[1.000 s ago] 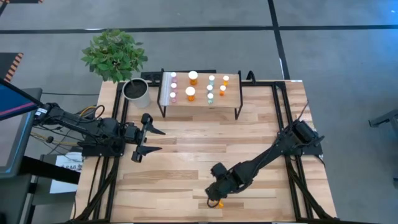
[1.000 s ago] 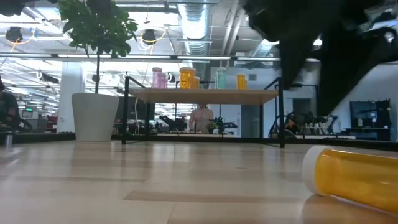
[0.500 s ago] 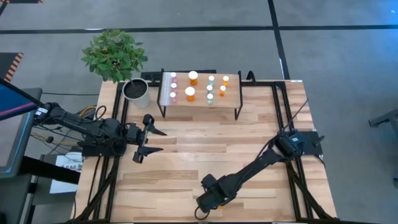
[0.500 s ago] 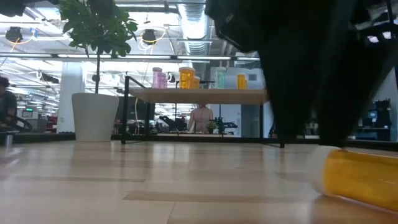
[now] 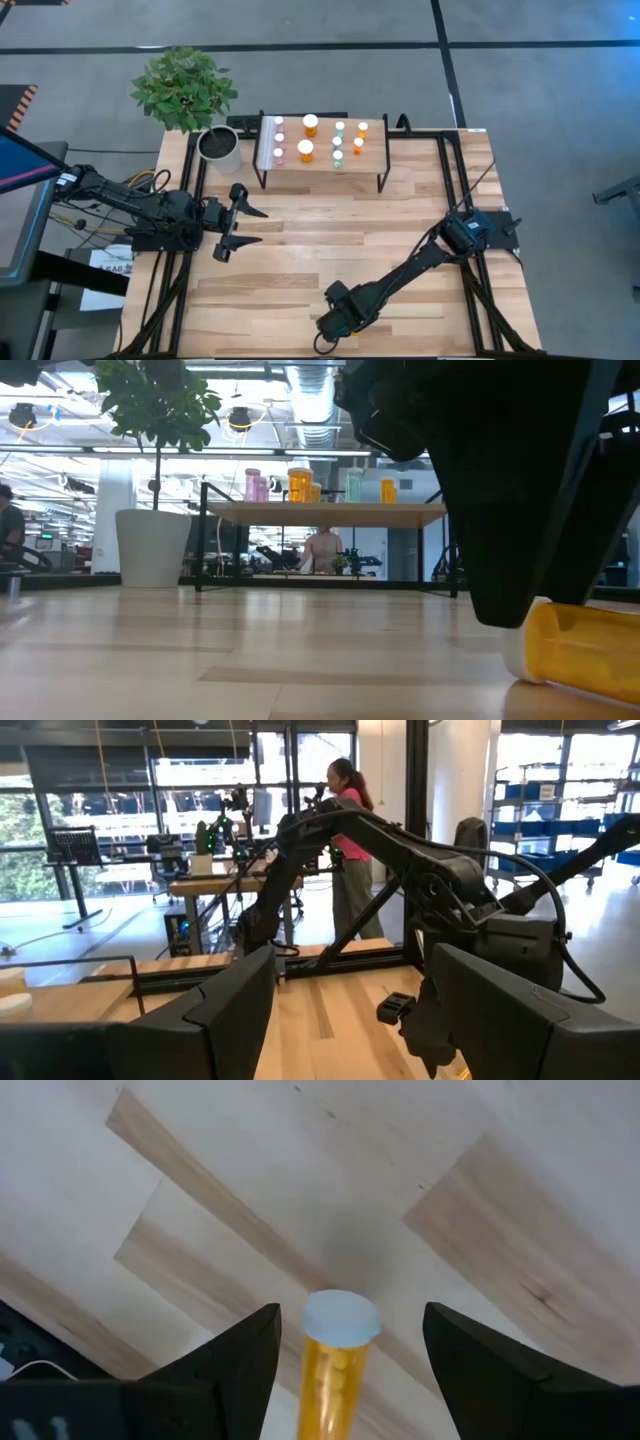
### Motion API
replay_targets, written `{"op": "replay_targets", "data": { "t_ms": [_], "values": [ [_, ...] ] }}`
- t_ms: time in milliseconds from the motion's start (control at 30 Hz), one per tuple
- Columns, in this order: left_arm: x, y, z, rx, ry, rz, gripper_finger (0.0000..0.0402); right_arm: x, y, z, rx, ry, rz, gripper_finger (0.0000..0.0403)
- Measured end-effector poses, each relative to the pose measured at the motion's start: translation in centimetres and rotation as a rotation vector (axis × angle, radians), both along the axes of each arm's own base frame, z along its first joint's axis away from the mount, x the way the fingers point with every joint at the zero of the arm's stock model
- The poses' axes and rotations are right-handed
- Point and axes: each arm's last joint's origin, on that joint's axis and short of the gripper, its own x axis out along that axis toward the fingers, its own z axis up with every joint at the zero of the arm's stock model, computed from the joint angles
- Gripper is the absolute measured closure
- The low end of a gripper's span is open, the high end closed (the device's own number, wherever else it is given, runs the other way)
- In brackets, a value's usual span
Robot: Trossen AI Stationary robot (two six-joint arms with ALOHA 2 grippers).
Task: Pick and place medicine bottles onto shelf by color
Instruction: Put the small orange pill bottle on the shelf aligned with the other small orange pill bottle
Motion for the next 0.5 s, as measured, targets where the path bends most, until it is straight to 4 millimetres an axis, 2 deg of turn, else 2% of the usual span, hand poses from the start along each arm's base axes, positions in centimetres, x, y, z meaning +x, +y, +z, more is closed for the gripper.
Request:
{"op": "replay_targets", "data": {
  "t_ms": [233,500],
  "values": [
    [0.0,0.0,0.0,0.000,0.000,0.000,0.0143,0.0,-0.1,0.0,-0.005,0.001,-0.002,0.0136],
    [0.0,0.0,0.0,0.000,-0.001,0.000,0.0143,0.4,-0.1,-1.2,0.048,-0.040,-0.005,0.0172]
  ]
}}
